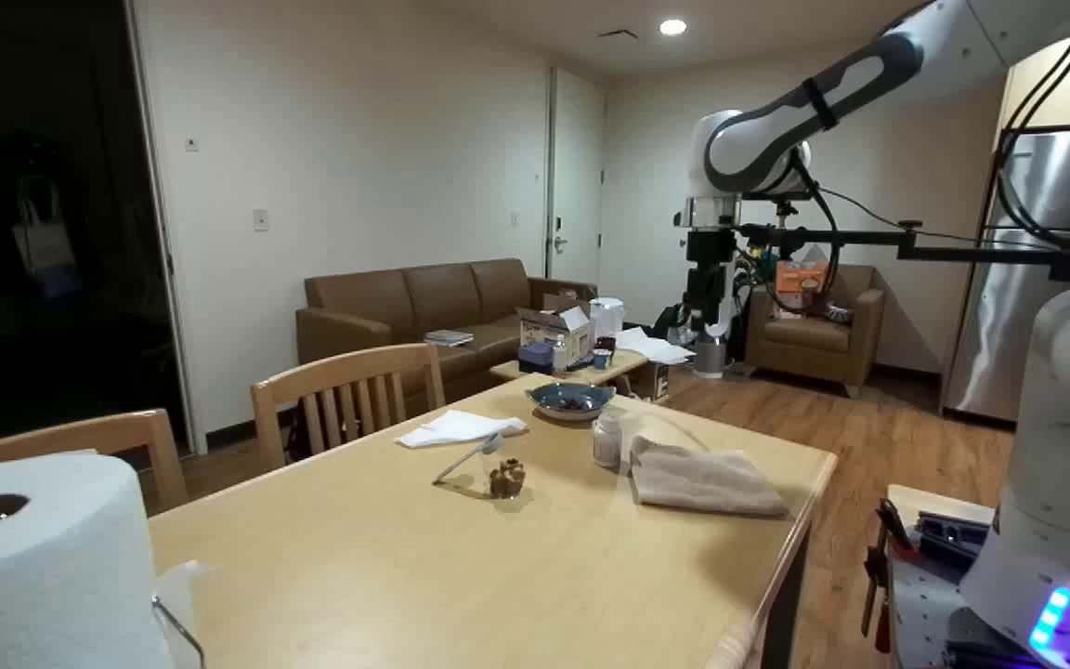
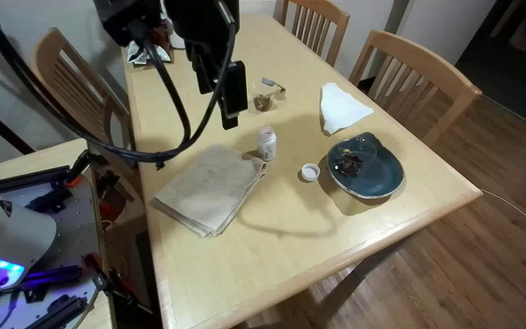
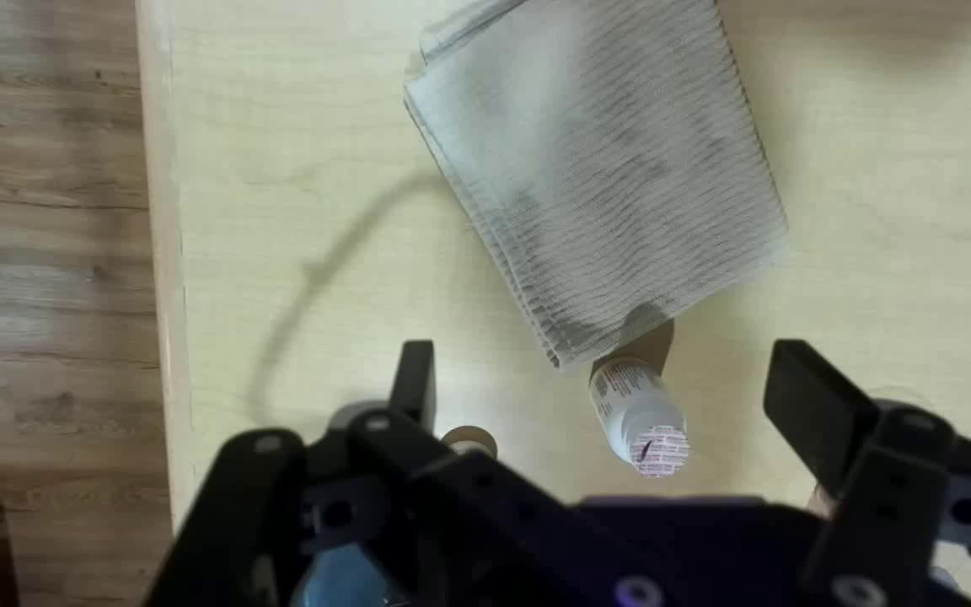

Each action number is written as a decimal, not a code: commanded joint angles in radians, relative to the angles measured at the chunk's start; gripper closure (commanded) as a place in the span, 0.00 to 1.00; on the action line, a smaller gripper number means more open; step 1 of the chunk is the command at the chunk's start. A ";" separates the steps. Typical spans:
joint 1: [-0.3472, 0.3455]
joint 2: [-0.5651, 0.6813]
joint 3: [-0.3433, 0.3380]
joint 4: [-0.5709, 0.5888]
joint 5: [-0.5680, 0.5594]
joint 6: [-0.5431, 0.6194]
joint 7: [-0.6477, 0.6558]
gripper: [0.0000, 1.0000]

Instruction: Unfold the towel

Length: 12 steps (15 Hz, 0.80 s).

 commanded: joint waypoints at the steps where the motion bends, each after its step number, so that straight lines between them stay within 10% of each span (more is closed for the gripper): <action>1: -0.017 0.001 0.016 0.001 0.004 -0.002 -0.003 0.00; 12: -0.027 0.113 -0.002 0.032 -0.141 -0.143 -0.333 0.00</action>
